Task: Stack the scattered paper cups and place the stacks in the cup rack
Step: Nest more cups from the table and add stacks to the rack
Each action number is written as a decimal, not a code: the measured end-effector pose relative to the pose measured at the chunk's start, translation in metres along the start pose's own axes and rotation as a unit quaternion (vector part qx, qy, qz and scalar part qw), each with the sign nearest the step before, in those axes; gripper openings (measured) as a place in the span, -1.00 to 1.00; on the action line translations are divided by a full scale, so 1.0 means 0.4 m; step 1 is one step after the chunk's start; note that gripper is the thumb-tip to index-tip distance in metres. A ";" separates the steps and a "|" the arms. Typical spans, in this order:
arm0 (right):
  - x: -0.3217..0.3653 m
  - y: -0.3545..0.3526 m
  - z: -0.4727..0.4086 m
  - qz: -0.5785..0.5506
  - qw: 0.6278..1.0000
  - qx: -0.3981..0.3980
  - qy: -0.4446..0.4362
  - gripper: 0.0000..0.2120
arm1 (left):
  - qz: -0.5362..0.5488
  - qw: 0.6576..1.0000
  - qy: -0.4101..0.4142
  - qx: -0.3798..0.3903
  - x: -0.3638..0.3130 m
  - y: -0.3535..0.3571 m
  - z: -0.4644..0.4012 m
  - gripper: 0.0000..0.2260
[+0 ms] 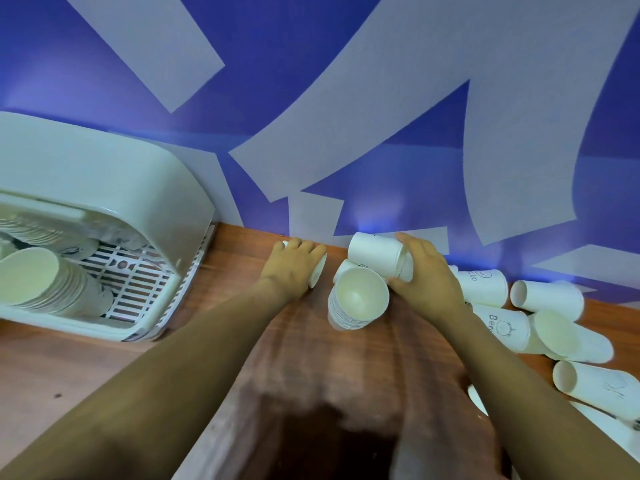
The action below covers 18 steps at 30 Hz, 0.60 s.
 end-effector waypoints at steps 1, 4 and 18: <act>0.001 -0.010 0.010 -0.002 1.000 -0.006 0.003 -0.33 | 0.009 1.000 -0.003 0.004 0.001 -0.002 0.006 -0.52; -0.002 -0.056 0.050 -0.016 0.999 -0.039 0.033 -0.30 | 0.047 0.999 -0.021 -0.005 -0.001 -0.031 0.039 -0.41; 0.118 -0.212 0.325 -0.035 0.987 -0.136 0.083 -0.40 | 0.280 0.947 -0.066 -0.140 0.009 -0.270 0.365 -0.42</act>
Point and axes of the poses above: each hand's wrist, its own z-axis away from the middle knuckle, its own y-axis out of the palm, x = y × z, the point moved 2 cm from there along -z, towards the middle knuckle, and after that the axes turned 11 degrees about z, right-handed, at the moved point
